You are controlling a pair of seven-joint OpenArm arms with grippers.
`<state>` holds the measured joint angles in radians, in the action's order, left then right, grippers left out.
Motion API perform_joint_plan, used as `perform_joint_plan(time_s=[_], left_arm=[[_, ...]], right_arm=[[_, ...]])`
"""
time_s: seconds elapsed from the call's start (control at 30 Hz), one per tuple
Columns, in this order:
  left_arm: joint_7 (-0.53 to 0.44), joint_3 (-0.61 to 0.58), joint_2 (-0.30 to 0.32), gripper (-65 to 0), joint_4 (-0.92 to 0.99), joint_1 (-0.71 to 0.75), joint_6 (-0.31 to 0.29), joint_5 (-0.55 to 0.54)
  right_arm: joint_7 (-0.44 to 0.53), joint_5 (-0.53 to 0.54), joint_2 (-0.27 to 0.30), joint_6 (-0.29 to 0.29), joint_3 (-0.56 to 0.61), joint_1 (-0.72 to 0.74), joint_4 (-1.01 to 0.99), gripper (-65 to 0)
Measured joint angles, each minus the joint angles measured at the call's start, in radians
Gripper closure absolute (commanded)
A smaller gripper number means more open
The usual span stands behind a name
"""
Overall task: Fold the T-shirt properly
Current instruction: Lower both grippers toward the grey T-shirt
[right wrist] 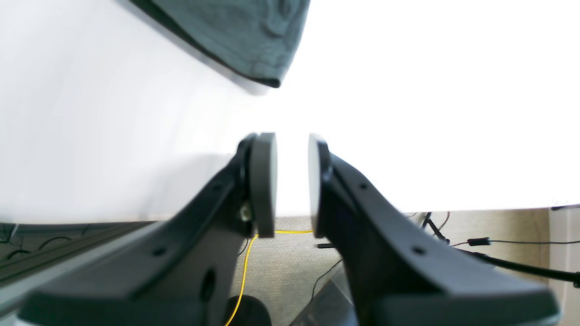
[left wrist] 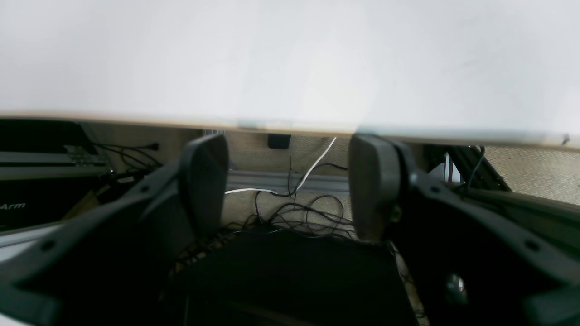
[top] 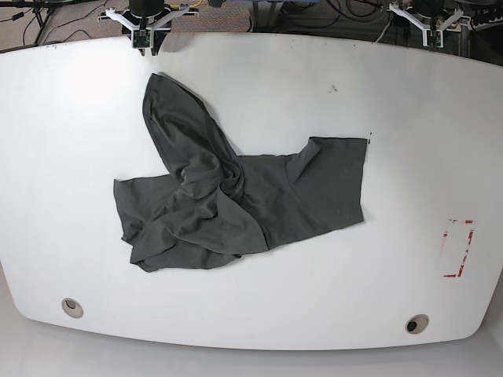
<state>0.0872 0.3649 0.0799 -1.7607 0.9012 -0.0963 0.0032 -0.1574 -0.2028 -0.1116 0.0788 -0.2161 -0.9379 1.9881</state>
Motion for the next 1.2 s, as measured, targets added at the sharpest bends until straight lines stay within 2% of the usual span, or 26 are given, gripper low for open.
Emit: perform_joint_plan(time_s=[0.17, 0.27, 0.47, 0.63, 0.73, 1.0, 1.2], left_arm=[[-0.098, -0.015, -0.003, -39.6, -0.040, -0.021, 0.014, -0.022], [-0.112, -0.024, -0.002, -39.7, -0.060, -0.048, 0.001, -0.023], [-0.072, -0.017, -0.001, -39.9, -0.061, -0.071, 0.000, -0.026], [-0.079, -0.019, 0.007, -40.9, -0.061, -0.136, 0.002, -0.026], [-0.073, -0.011, 0.003, -41.7, -0.072, -0.198, -0.007, -0.022], [-0.054, 0.002, 0.009, -42.1, -0.083, -0.299, -0.006, -0.018], [-0.041, 0.014, 0.010, -41.5, -0.074, -0.364, -0.008, -0.016]], right_arm=[[0.003, -0.003, -0.002, 0.003, 0.000, -0.009, -0.002, -11.6], [0.003, -0.003, -0.002, 0.003, 0.000, -0.007, -0.008, -11.4], [-0.008, -0.003, 0.005, 0.006, 0.002, 0.037, -0.015, -11.4], [-0.002, -0.002, 0.016, 0.008, 0.010, 0.081, -0.013, -11.2], [-0.037, -0.003, 0.040, 0.060, 0.018, 0.112, -0.012, -11.1], [-0.084, -0.005, 0.081, 0.135, 0.039, 0.213, -0.001, -12.3], [-0.125, -0.011, 0.090, 0.162, 0.039, 0.286, -0.008, -15.5]])
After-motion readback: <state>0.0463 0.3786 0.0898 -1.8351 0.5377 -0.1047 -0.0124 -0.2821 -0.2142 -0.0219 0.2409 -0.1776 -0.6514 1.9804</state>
